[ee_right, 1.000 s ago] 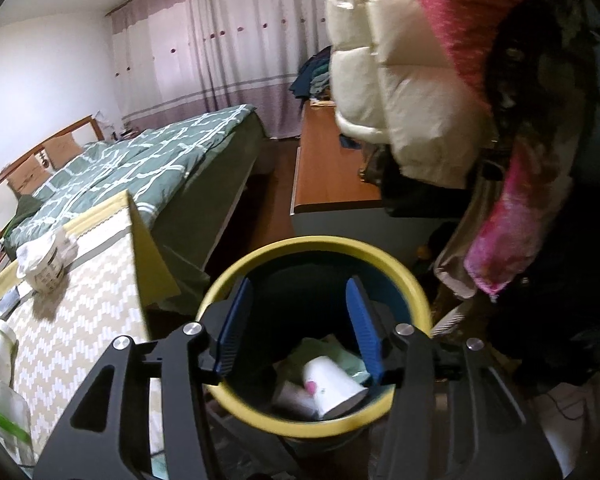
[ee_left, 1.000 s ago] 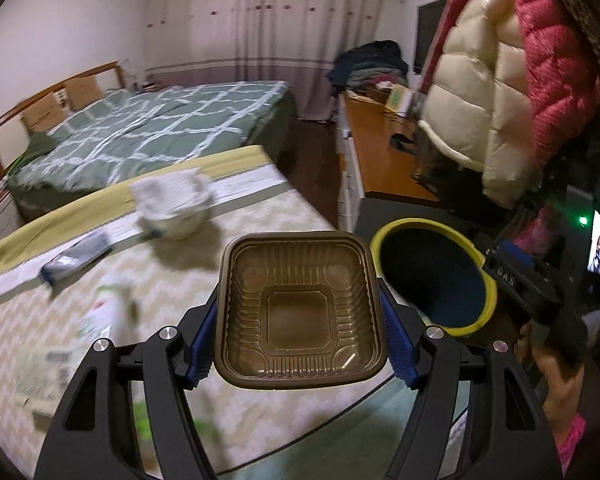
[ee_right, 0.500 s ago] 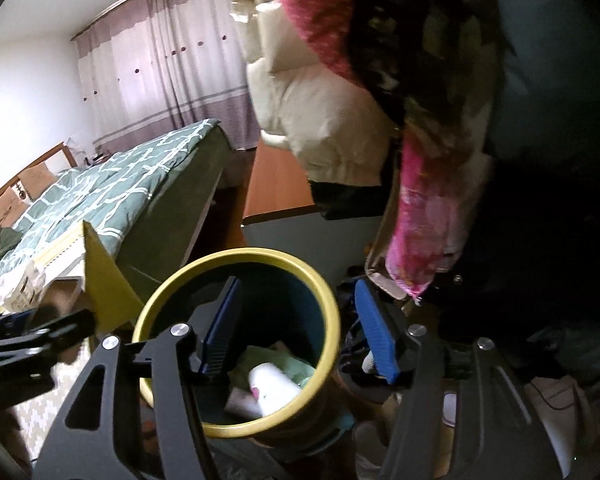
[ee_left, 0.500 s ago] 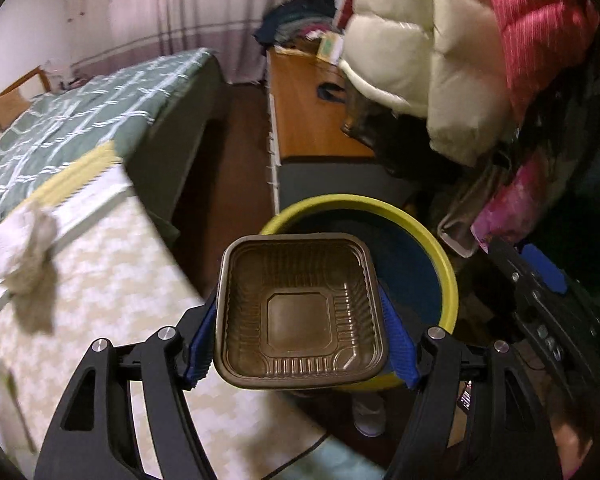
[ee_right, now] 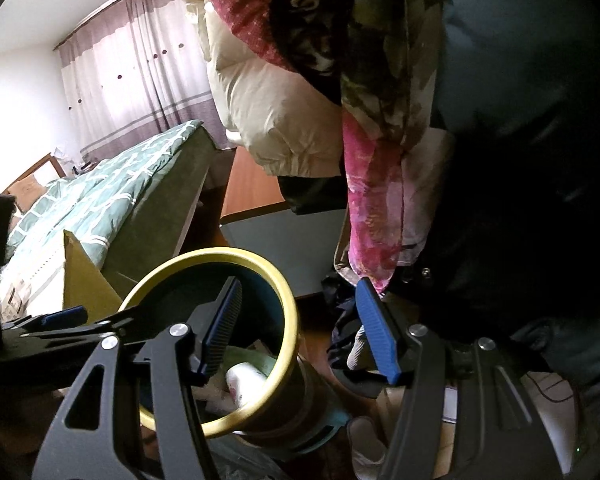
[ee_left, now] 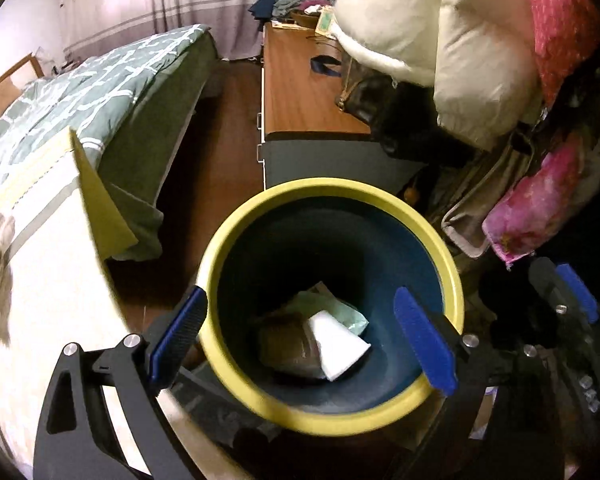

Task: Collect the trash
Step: 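Carry the brown tray over the yellow bin and open the left gripper, then move the right gripper to the table and grasp the clear green-lidded plastic cup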

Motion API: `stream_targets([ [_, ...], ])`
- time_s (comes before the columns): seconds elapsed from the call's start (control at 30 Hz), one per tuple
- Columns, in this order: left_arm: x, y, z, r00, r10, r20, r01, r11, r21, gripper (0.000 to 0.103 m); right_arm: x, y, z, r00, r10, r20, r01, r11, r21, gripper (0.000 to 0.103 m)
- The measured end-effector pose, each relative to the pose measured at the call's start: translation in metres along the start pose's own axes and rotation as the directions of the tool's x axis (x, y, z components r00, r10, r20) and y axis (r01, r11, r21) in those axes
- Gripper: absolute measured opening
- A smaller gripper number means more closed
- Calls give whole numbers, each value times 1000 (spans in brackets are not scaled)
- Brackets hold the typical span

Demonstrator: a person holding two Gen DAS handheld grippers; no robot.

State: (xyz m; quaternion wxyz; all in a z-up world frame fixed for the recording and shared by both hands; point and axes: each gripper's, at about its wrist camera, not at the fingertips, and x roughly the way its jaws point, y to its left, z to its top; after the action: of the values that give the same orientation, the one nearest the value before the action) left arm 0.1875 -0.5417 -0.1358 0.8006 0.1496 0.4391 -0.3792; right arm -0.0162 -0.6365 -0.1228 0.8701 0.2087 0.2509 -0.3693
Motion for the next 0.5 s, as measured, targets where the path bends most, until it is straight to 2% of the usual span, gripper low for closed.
stream_targets([
  [0.1, -40, 17, -9, 997, 7, 82, -5, 1000, -27, 93, -1, 8, -2, 1000, 14, -1, -14, 1000, -12, 58],
  [0.27, -113, 61, -30, 972, 49, 228, -27, 995, -98, 97, -3, 37, -9, 998, 55, -21, -56, 996, -66, 58],
  [0.43, -176, 129, -59, 929, 170, 330, -104, 973, -208, 98, -10, 86, -23, 991, 125, -50, -132, 980, -150, 58],
  [0.5, -200, 160, -74, 901, 243, 360, -155, 954, -257, 98, -13, 111, -31, 983, 165, -76, -177, 967, -183, 58],
])
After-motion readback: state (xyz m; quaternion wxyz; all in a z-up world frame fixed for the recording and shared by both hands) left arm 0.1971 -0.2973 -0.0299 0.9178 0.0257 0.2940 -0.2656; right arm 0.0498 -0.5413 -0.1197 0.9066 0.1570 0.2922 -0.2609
